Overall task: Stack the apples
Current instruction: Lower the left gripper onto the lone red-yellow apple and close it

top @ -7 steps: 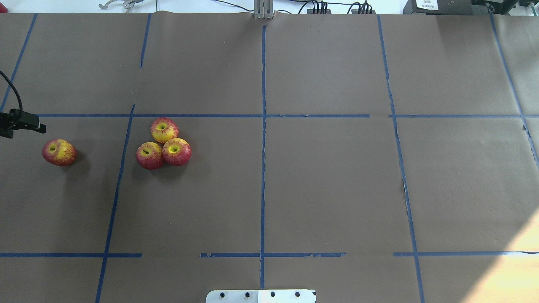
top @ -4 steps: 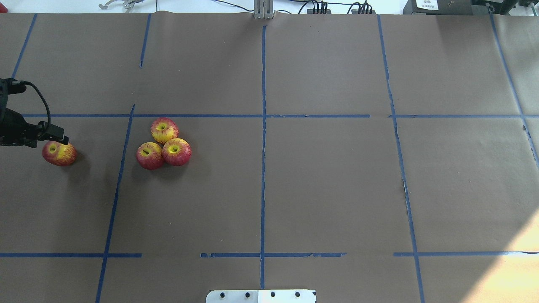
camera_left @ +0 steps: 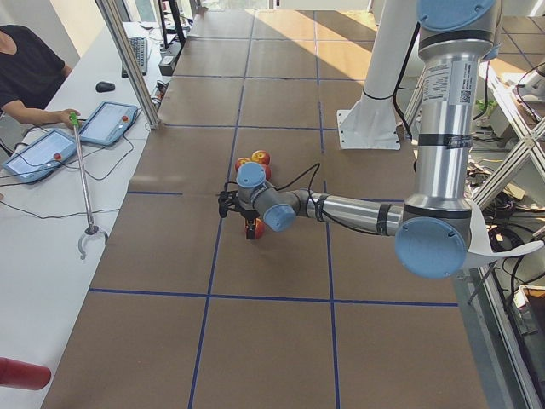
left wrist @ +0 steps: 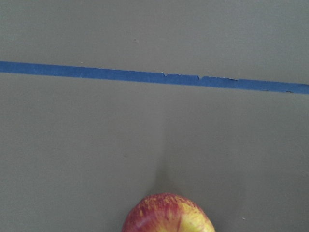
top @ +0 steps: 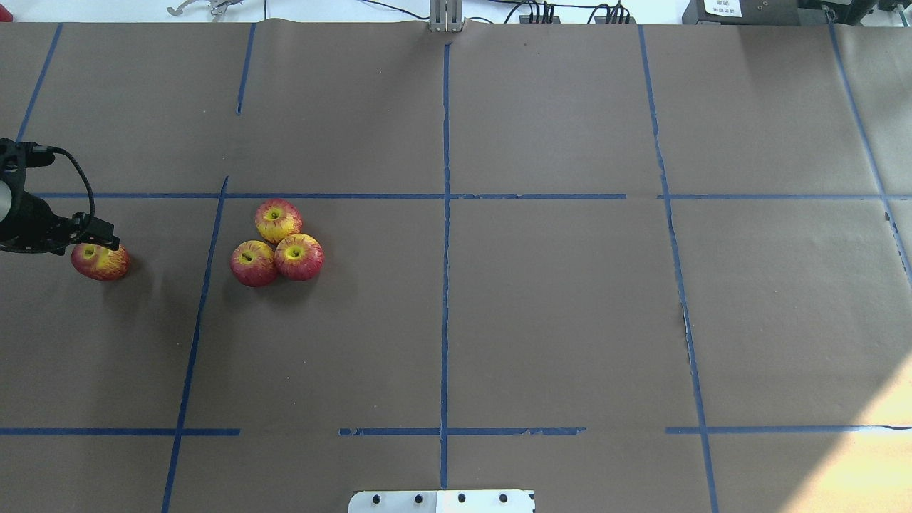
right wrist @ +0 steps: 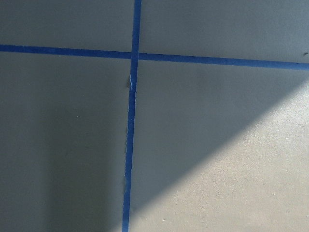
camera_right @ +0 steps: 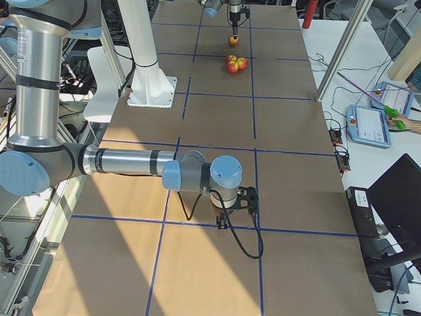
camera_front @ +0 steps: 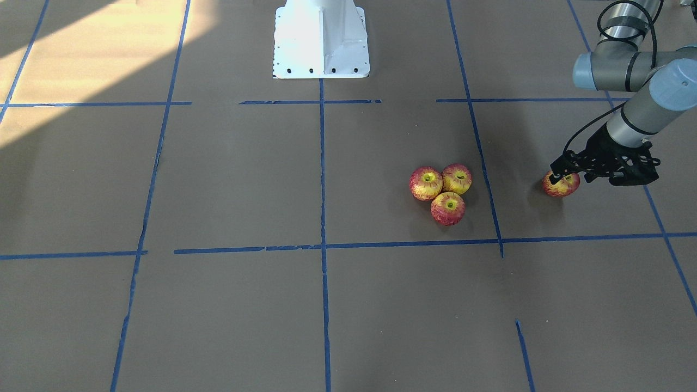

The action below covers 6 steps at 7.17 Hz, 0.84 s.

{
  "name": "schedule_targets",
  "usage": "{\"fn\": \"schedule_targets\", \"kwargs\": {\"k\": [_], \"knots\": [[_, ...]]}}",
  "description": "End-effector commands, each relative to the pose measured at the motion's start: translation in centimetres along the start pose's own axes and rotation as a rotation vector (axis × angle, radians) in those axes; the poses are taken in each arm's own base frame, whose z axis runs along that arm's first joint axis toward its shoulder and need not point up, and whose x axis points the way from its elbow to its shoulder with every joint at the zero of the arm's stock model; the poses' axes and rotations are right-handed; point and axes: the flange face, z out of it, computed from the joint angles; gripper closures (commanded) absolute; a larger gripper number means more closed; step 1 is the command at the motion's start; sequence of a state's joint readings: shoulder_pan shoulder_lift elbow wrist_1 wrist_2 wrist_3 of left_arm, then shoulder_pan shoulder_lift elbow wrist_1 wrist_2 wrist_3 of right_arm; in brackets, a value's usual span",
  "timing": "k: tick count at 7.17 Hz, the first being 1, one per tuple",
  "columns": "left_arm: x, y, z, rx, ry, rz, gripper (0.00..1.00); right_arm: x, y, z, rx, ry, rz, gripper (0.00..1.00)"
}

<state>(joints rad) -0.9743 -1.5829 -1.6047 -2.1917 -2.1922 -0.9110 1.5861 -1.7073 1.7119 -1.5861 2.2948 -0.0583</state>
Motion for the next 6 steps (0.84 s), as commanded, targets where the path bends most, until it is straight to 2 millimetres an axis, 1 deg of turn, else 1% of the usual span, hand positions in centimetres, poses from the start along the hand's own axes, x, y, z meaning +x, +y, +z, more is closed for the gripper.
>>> {"fn": "schedule_targets", "kwargs": {"k": [1, 2, 3, 4, 5, 6], "knots": [[0.4, 0.5, 0.8, -0.016, -0.003, 0.008, 0.00, 0.0, 0.0, 0.0, 0.000, 0.000, 0.000, 0.00], [0.7, 0.7, 1.2, -0.025, -0.002, 0.016, 0.00, 0.0, 0.0, 0.0, 0.000, 0.000, 0.000, 0.00], [1.0, 0.5, 1.7, -0.029, -0.003, 0.018, 0.00, 0.0, 0.0, 0.0, 0.000, 0.000, 0.000, 0.00], [1.0, 0.3, 2.1, -0.034, -0.008, 0.016, 0.02, 0.0, 0.0, 0.0, 0.000, 0.000, 0.000, 0.00], [0.9, 0.3, 2.1, -0.033, -0.009, 0.016, 0.16, 0.0, 0.0, 0.0, 0.000, 0.000, 0.000, 0.00], [1.0, 0.2, 2.0, -0.031, -0.008, 0.016, 0.63, 0.0, 0.0, 0.0, 0.000, 0.000, 0.000, 0.00]]}}
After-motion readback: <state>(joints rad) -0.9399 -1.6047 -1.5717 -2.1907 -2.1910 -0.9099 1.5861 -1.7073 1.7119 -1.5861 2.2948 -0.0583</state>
